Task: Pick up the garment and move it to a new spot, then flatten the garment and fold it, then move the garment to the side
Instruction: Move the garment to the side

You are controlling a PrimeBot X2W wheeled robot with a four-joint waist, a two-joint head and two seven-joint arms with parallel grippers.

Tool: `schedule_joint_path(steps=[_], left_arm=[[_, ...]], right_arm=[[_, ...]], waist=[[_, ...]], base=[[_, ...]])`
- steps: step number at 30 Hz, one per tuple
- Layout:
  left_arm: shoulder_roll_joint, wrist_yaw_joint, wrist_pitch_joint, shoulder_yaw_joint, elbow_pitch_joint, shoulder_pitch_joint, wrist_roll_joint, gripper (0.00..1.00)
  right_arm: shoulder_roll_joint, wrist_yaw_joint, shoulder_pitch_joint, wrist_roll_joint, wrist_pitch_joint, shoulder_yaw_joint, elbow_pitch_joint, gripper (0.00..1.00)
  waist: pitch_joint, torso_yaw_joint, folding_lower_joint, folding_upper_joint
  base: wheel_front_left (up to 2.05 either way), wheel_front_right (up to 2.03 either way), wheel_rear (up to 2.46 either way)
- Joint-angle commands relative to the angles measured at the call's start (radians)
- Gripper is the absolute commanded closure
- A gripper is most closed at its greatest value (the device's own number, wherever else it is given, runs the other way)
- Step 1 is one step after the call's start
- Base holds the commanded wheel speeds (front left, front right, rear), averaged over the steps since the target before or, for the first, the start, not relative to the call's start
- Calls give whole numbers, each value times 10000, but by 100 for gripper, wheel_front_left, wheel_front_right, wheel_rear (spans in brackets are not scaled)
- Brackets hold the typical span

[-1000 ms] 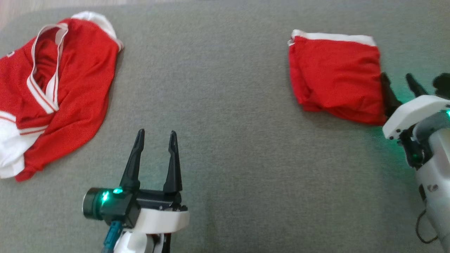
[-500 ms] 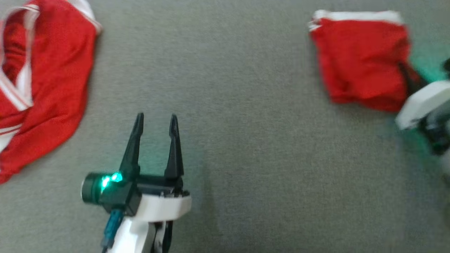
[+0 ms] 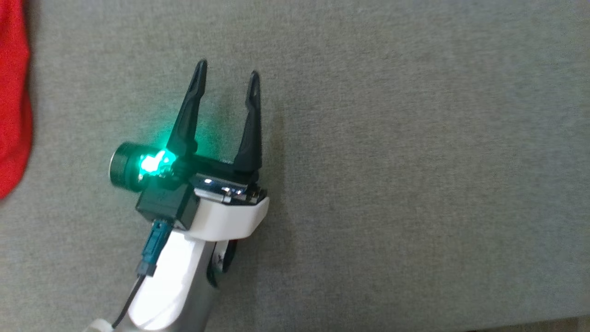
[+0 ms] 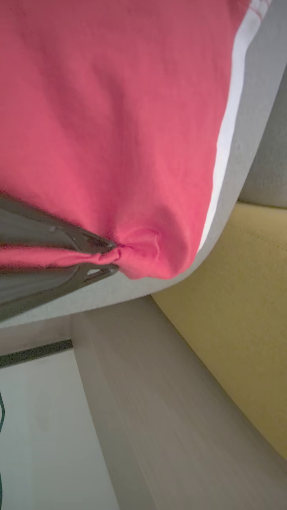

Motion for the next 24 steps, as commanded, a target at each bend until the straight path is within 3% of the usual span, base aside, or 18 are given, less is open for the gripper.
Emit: schedule_joint_path(steps=[1, 2, 3, 8, 13, 18, 24], left_arm=[[-1, 77, -49, 155, -258, -39, -34, 0], [-1, 104, -49, 134, -246, -105, -84, 0], [-1, 125, -49, 107, -227, -160, -120, 0], [-1, 202, -49, 53, -77, -200, -223, 0], [-1, 284, -49, 339, 113, 189, -246, 0], [-1, 395, -49, 869, 474, 763, -362, 0], [-1, 605, -49, 1647, 1124, 1497, -398, 0]], right_arm=[[-526, 63, 11, -372, -187, -165, 154, 100], [-480, 63, -169, -635, -277, -358, 385, 42], [-418, 63, -334, -986, -403, -522, 603, 4], [353, 63, -988, -3185, -1253, -1573, 1346, 0], [2575, 63, -564, -4967, -1500, -3036, 458, 0], [5362, 63, 1352, -5132, -1508, -3693, -2400, 0], [7251, 63, 3870, -4141, -1510, -2867, -4691, 0]], waist=[[478, 68, -3, 1], [517, 84, -3, 1], [541, 106, -3, 1], [203, 190, -3, 1], [-745, 81, -3, 1], [-1988, -49, -3, 1], [-3702, -73, -3, 1]], base=[[0, 0, 0], [0, 0, 0], [0, 0, 0], [0, 0, 0], [0, 0, 0], [0, 0, 0], [0, 0, 0]])
